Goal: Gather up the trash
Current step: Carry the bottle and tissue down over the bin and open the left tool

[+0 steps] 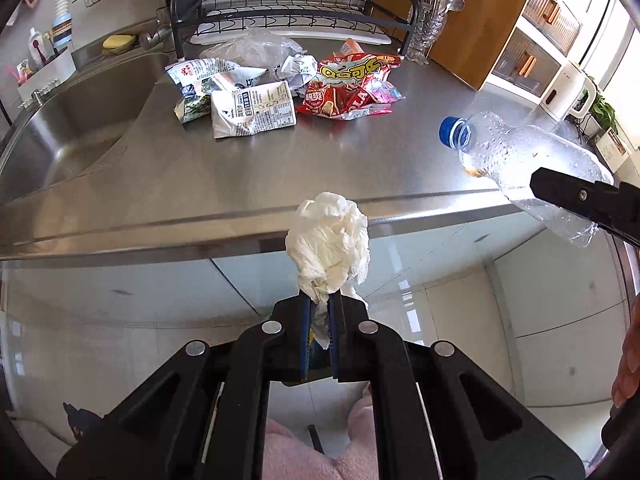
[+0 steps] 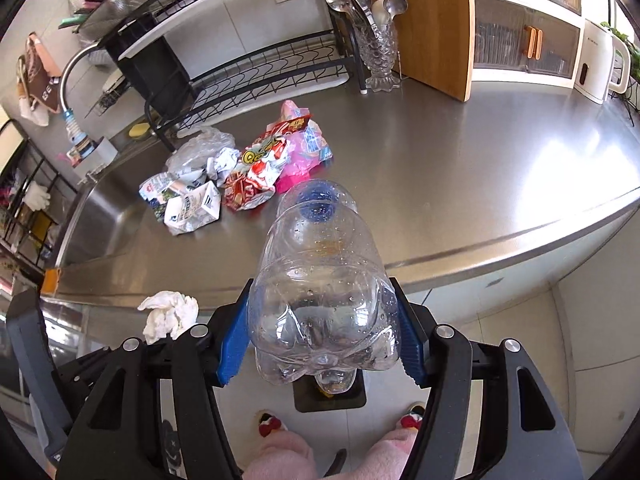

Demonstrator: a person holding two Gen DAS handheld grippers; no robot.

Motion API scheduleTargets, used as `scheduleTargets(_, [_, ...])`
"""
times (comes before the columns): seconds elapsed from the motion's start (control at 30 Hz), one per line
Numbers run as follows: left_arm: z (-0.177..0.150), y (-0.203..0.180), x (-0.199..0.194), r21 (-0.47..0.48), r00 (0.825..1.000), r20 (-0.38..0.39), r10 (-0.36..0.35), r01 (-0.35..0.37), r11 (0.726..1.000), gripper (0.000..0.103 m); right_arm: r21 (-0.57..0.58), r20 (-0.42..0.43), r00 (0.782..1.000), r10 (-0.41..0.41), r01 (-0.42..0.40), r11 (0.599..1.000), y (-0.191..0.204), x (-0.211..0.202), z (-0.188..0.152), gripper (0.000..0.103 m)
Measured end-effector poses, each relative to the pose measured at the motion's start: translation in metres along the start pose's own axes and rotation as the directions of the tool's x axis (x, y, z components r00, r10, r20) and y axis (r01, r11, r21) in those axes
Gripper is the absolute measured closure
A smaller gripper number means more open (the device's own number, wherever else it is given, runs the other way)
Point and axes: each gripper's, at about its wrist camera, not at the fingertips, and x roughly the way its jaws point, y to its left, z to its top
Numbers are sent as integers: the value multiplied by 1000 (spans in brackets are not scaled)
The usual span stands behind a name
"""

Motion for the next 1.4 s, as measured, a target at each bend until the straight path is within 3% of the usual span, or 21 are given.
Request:
scheduleTargets(0.23, [-31, 8, -2, -21, 1000, -22, 10, -11, 1000, 97, -21, -83, 996, 29, -31, 999, 12, -2, -41, 40])
scheduleTargets(0.5, [-64, 13, 15, -35, 996, -86, 14, -17, 999, 97, -25, -232, 972, 38, -46, 999, 17, 26, -86, 40])
scheduleTargets(0.9, [-117, 29, 106, -60, 977, -213, -25, 12, 998, 97, 20, -410, 912, 2, 8, 1000, -2, 146, -143, 40])
scheduleTargets(1.27, [-148, 48, 198, -94, 948, -311, -63, 35, 995, 97, 34, -495, 869, 15, 3, 999, -8, 243, -178, 40])
scheduleTargets(1.4, [-154, 55, 225, -115, 937, -346, -59, 20, 993, 97, 65, -541, 841, 16, 22, 998, -16, 271, -183, 40])
